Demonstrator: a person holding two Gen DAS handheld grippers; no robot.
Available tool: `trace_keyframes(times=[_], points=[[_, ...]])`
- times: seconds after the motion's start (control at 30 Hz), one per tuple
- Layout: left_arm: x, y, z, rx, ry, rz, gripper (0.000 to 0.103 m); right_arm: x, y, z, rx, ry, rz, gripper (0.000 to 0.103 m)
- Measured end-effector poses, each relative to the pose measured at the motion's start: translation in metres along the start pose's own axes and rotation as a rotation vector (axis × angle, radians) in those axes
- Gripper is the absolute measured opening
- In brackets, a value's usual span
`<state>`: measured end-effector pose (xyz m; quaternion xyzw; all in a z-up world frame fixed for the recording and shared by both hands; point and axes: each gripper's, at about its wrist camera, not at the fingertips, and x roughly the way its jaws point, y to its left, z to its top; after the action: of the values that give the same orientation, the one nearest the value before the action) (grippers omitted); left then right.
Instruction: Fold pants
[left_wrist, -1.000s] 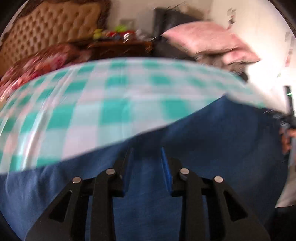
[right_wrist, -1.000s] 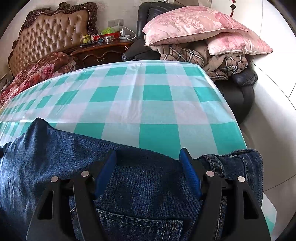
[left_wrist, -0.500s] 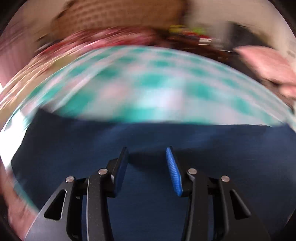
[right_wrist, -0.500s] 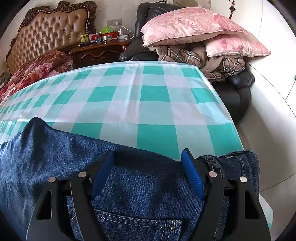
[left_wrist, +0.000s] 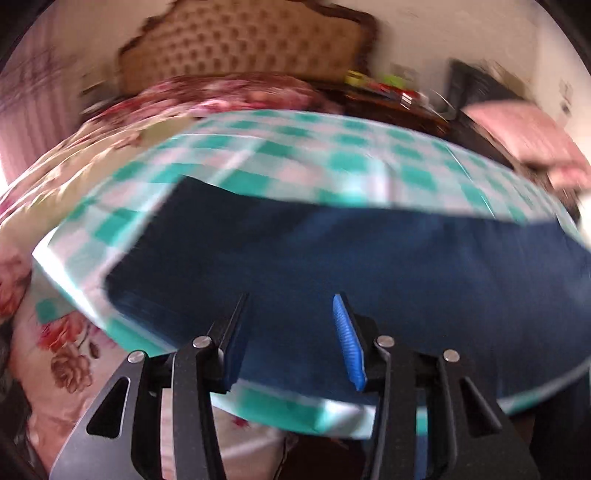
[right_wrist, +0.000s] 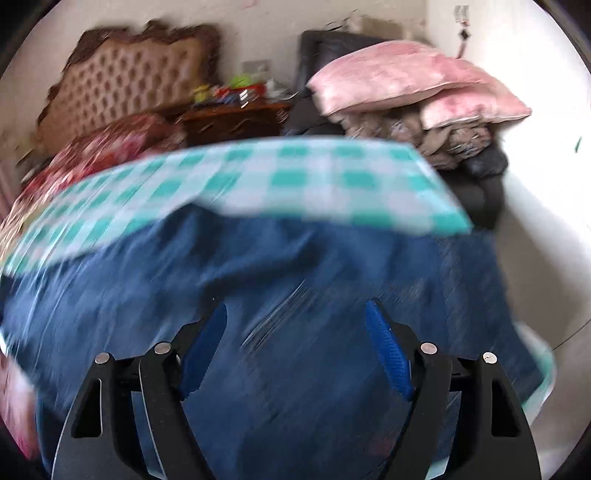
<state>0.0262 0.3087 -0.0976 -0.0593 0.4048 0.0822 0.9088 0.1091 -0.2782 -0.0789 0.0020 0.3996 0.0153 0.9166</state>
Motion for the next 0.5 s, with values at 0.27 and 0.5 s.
trace_keyframes(times=[0.27,0.5], points=[[-0.016,0.03,-0.001,-0.097,-0.014,0.256,0.047,0.003,-0.009,-0.049,0.002,0.072,-0.044,0.076],[-0.039,-0.143,-0.002,0.12,-0.063,-0.144,0.048,0.005,-0.008,-0.063,-0.038,0.065,-0.12,0.083]])
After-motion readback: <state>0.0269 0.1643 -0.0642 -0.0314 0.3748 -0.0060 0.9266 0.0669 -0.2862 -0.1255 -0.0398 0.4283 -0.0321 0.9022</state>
